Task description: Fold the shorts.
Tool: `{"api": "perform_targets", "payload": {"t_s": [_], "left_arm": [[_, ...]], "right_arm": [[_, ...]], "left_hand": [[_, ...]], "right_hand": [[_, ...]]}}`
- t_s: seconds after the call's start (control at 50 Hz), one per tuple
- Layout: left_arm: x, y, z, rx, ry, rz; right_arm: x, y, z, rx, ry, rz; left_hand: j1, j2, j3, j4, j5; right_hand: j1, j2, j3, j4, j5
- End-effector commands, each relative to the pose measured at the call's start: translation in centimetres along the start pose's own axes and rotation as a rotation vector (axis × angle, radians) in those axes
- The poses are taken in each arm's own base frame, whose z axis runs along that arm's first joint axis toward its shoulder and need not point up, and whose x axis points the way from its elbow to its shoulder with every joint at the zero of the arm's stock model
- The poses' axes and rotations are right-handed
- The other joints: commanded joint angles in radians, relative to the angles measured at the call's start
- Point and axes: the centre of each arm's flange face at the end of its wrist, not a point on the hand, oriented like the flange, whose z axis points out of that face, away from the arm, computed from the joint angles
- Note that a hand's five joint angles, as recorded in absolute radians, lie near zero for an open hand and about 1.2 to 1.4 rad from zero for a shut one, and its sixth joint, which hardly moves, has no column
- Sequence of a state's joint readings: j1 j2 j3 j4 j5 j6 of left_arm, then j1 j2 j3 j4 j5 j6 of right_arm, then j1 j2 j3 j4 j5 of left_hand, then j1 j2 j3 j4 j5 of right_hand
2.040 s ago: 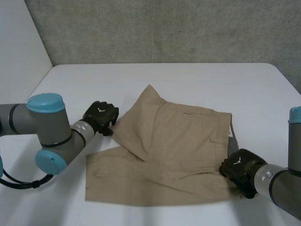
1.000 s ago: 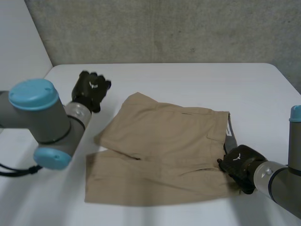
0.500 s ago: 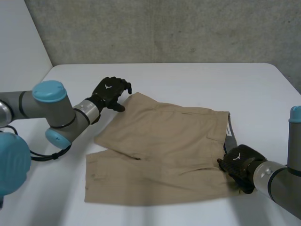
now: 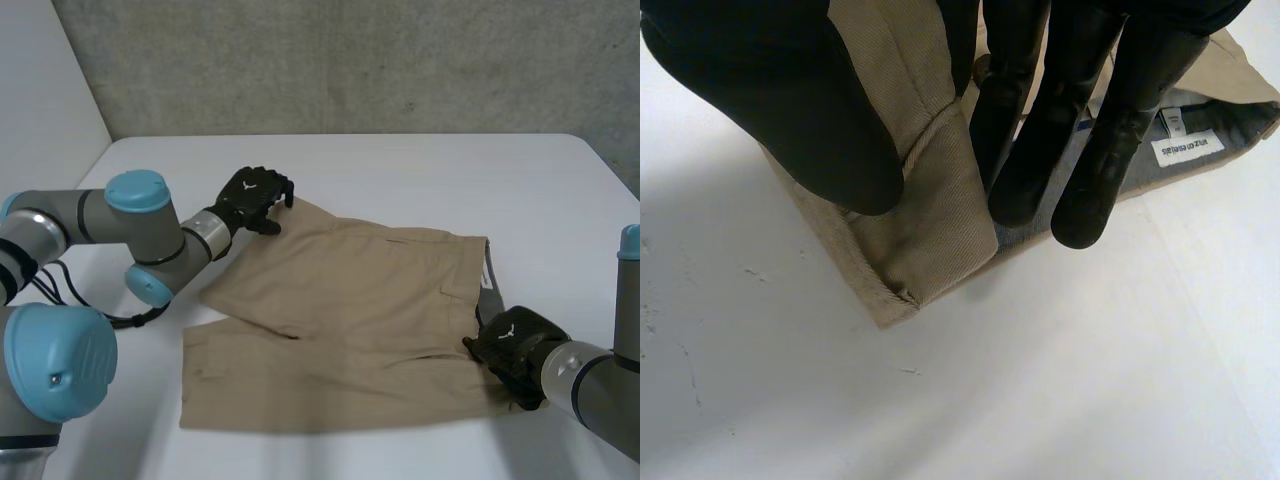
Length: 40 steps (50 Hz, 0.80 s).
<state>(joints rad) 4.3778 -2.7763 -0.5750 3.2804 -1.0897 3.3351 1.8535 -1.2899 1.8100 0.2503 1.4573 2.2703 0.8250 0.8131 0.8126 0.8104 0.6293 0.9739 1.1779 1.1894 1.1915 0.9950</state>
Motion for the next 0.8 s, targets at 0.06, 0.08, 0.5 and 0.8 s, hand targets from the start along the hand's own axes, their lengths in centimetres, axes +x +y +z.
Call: {"api": "perform_targets", "payload": {"t_s": [0.06,0.08,0.5,0.8], "left_arm": [[0.0,0.1,0.2,-0.005,0.003,0.014],[-0.1,0.1,0.3,-0.004,0.001,0.022],[3.7,-1.0,1.3,0.087,0.043,0.282],[2.4,-0.8,1.2,0.064,-0.027,0.282]], "right_arm": [[0.1,0.0,-0.1,0.002,0.003,0.0],[0.0,0.0,-0.1,0.003,0.002,0.0],[0.2,-0.2,-0.3,0.008,0.012,0.0],[0.8,0.1,-0.1,0.001,0.026,0.012]], "left_hand": [[0.319,0.331,0.331,0.333,0.34],[0.395,0.407,0.407,0.409,0.416],[0.091,0.103,0.103,0.106,0.112],[-0.518,-0.506,-0.506,-0.503,-0.497]], "right_hand": [[0.422,0.218,0.207,0.205,0.227],[0.422,0.218,0.207,0.205,0.227],[0.422,0.218,0.207,0.205,0.227],[0.422,0.218,0.207,0.205,0.227]]}}
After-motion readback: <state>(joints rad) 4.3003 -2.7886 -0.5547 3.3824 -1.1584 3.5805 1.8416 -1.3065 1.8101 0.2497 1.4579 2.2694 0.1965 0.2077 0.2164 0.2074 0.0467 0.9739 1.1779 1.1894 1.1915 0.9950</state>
